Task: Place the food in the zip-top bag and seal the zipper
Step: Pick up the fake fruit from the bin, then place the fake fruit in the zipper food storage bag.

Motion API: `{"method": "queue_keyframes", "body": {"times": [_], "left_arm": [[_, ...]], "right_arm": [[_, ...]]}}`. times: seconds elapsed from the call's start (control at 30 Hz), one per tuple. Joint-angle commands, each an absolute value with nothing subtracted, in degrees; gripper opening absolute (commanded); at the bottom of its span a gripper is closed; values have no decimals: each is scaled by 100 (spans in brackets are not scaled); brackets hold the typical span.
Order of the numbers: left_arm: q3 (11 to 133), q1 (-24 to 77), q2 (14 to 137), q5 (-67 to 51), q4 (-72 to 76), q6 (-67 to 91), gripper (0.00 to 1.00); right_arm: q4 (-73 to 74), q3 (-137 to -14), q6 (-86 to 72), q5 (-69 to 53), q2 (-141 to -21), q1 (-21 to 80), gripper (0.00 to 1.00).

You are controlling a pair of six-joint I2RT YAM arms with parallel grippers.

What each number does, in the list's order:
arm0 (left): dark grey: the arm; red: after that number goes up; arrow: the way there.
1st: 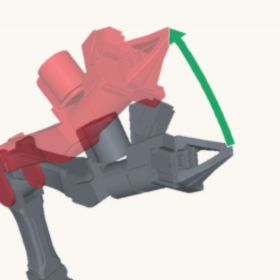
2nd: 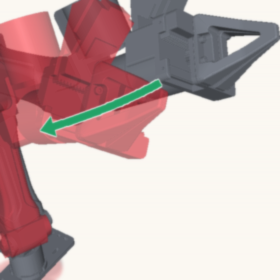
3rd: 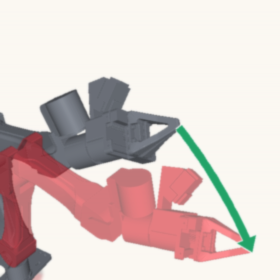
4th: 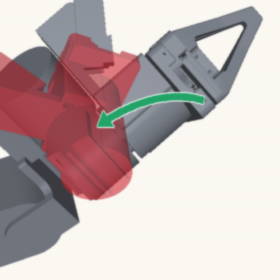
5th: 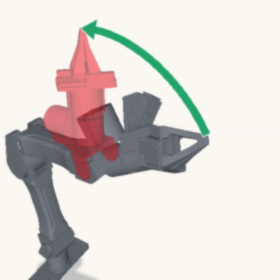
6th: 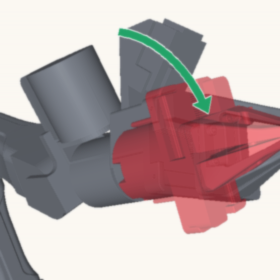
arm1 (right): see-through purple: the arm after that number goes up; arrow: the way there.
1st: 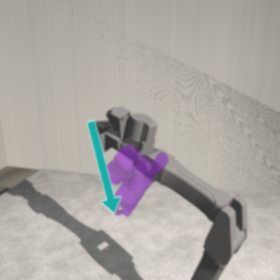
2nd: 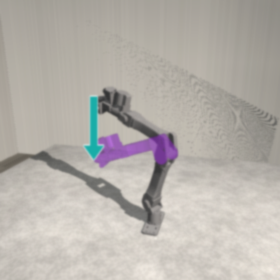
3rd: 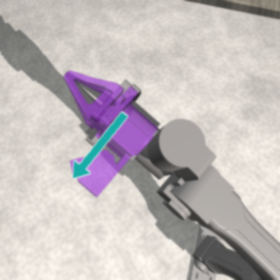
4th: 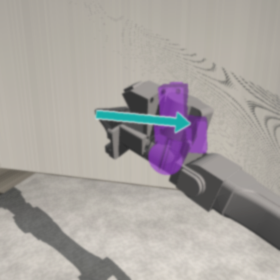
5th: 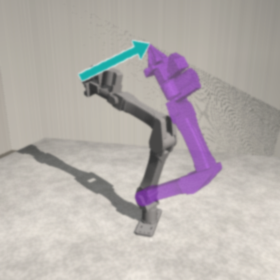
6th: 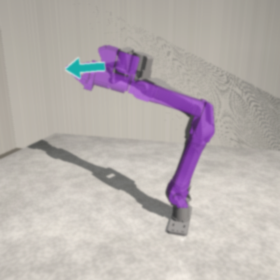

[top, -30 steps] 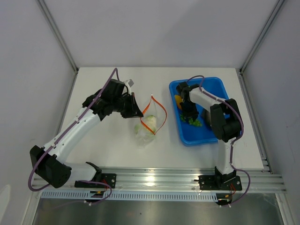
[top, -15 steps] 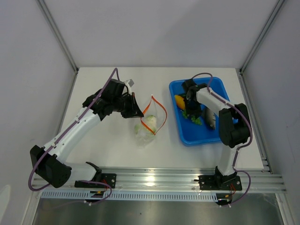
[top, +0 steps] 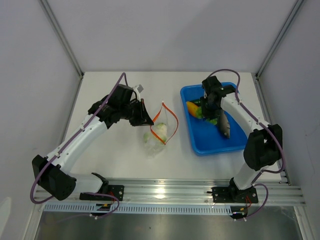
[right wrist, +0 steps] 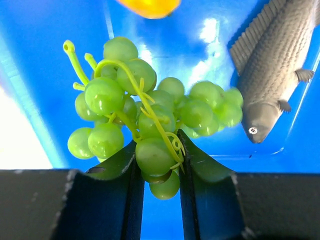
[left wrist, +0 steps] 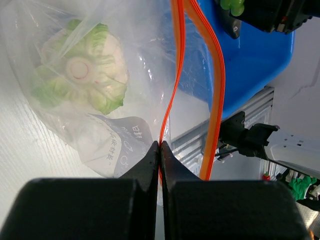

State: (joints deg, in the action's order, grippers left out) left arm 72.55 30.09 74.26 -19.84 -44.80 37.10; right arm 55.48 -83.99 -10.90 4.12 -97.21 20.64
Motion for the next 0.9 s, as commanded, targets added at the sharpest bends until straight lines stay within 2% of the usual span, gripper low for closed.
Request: {"method": "queue_keyframes", "body": {"times": [0.0,0.17,0.37,0.63,0.87], "left_arm": [[7251,2988,7365,-2127,-4342,3762,1],[7286,2980,7365,-2145,-4333,3753,1],[7330,2988,7374,-2180,-4316,3744,1],[7330,2988,7348,-2303,-4324,3788,1],[7339,2988,7260,-2294,-4360,3797,0]], "right_arm": [[5722,-8903,-1151,-8,-9273,2057,0],[5362,-9114,-1283,-1665,-8747,2074,0],[4466,-9132,-1336,-2960,-8166,2372,0],[2701,-8763,-2056,-5226,-8112,2636,0],[2163,-8394,-2338,-6063,-8350,2944,0]]}}
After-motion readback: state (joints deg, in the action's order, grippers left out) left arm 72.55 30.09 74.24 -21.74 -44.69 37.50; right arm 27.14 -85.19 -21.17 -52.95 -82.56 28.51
